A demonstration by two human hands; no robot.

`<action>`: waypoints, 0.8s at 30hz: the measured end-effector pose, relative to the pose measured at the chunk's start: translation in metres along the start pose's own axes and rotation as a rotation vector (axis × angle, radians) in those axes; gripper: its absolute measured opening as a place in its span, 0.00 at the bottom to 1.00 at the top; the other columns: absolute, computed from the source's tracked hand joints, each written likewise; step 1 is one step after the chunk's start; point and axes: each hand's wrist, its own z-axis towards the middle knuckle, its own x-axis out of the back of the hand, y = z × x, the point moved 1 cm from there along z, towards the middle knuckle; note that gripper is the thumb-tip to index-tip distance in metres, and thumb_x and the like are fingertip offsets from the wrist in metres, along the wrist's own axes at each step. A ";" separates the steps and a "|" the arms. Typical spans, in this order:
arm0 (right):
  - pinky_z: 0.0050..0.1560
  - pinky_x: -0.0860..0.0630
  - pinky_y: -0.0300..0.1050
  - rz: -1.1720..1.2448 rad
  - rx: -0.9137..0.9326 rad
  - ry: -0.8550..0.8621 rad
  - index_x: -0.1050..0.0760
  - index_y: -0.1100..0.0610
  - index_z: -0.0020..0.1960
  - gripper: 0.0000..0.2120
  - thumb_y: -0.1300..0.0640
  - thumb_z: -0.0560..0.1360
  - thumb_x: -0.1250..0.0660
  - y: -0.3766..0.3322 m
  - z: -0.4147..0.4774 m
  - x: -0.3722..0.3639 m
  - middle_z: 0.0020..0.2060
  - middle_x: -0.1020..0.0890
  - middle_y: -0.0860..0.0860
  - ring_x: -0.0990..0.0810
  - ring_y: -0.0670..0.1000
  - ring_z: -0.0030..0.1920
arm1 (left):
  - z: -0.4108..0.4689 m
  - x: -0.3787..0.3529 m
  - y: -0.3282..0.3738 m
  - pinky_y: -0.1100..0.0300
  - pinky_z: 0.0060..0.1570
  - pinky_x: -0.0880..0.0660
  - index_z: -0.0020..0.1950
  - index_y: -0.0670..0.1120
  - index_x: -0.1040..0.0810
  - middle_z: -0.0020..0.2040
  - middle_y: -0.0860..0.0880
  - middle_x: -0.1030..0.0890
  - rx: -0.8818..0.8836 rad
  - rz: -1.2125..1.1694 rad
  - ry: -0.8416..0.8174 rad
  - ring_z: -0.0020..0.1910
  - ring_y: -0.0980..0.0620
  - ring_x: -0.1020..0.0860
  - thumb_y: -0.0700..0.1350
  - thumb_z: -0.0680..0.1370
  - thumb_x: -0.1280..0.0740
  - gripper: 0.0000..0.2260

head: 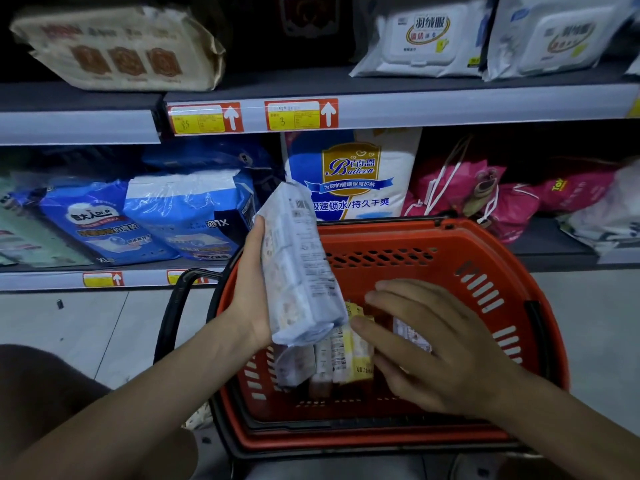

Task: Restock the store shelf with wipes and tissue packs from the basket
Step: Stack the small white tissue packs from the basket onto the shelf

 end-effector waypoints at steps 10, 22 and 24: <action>0.67 0.26 0.56 0.098 -0.131 0.008 0.21 0.60 0.68 0.20 0.52 0.80 0.33 0.000 0.007 -0.004 0.62 0.19 0.61 0.21 0.61 0.65 | -0.002 -0.013 0.003 0.39 0.70 0.28 0.72 0.48 0.20 0.66 0.42 0.18 -0.015 0.019 0.000 0.64 0.40 0.20 0.70 0.77 0.37 0.33; 0.73 0.31 0.59 0.044 -0.306 -0.264 0.39 0.53 0.81 0.39 0.38 0.76 0.30 0.006 0.014 -0.016 0.77 0.33 0.57 0.37 0.58 0.78 | -0.005 -0.032 0.005 0.38 0.73 0.32 0.76 0.48 0.27 0.71 0.41 0.21 -0.027 0.042 -0.086 0.71 0.38 0.23 0.68 0.82 0.45 0.32; 0.69 0.27 0.56 0.083 -0.359 -0.245 0.41 0.51 0.82 0.38 0.46 0.77 0.28 0.009 0.015 -0.017 0.77 0.34 0.56 0.36 0.57 0.77 | -0.004 -0.034 0.004 0.37 0.74 0.34 0.78 0.47 0.29 0.72 0.40 0.22 -0.028 0.038 -0.102 0.72 0.38 0.24 0.64 0.84 0.47 0.29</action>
